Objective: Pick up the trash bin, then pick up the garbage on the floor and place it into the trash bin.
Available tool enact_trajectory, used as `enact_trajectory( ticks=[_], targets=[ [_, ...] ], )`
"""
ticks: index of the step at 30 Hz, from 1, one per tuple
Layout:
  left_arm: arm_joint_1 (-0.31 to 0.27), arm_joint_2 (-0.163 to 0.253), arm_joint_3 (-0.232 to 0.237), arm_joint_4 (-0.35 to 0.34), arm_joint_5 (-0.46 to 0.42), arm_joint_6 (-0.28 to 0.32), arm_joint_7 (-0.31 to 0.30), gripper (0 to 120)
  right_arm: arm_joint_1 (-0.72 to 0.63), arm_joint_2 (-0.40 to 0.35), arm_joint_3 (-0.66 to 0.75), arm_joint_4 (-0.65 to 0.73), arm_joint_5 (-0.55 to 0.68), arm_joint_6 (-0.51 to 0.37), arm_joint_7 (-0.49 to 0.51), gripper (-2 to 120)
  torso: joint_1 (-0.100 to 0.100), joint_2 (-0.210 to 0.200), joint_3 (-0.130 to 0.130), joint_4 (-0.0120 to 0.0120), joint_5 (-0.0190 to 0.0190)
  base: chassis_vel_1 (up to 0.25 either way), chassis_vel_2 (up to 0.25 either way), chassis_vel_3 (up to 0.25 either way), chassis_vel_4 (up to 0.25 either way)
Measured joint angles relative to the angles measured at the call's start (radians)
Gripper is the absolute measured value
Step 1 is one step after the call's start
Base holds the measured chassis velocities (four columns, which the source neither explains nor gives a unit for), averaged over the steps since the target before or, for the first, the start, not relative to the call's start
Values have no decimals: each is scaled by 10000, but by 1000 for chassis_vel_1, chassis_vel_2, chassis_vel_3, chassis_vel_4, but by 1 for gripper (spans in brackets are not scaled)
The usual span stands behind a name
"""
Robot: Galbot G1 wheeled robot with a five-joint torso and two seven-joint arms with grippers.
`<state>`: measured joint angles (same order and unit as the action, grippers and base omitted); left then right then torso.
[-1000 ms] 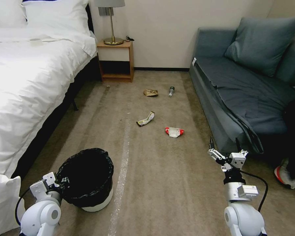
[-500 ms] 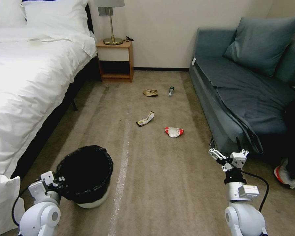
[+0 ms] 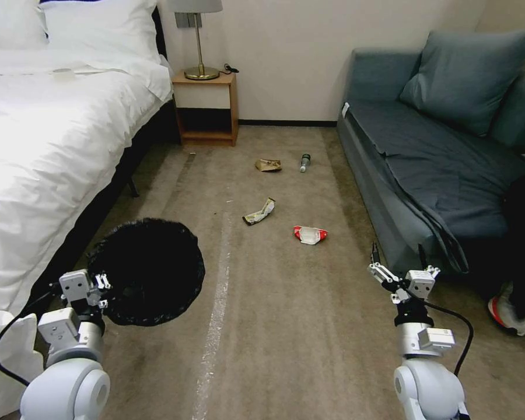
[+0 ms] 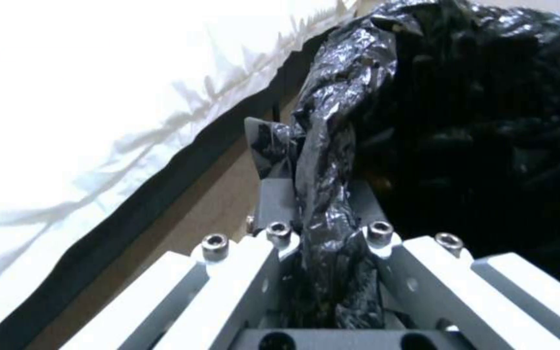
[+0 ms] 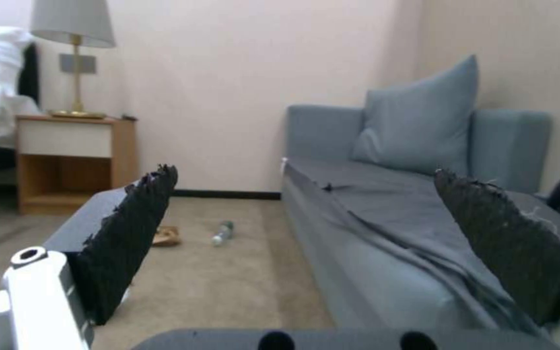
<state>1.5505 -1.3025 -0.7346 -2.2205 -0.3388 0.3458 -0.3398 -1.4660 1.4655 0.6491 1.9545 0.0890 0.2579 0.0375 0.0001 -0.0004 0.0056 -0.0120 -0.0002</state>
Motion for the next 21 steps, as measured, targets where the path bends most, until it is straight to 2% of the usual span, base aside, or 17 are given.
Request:
enact_trajectory(
  ticks=[1, 6, 21],
  targets=[
    [103, -17, -1, -314, 87, -12, -57, 4, 100, 71, 1, -84, -343, 17, 501, 100, 0, 0, -1, -1, 2, 0, 0, 0, 0],
    [189, -38, -32, -416, 121, -37, -107, 4, 185, 108, -28, -245, -627, 184, 812, 100, 1, 0, 0, 0, 1, 0, 0, 0, 0],
    [112, -167, -26, -65, 23, -148, -315, 4, 100, 49, -112, -500, -583, 793, -31, 100, 0, 0, 0, 0, 0, 0, 0, 0, 0]
  ],
)
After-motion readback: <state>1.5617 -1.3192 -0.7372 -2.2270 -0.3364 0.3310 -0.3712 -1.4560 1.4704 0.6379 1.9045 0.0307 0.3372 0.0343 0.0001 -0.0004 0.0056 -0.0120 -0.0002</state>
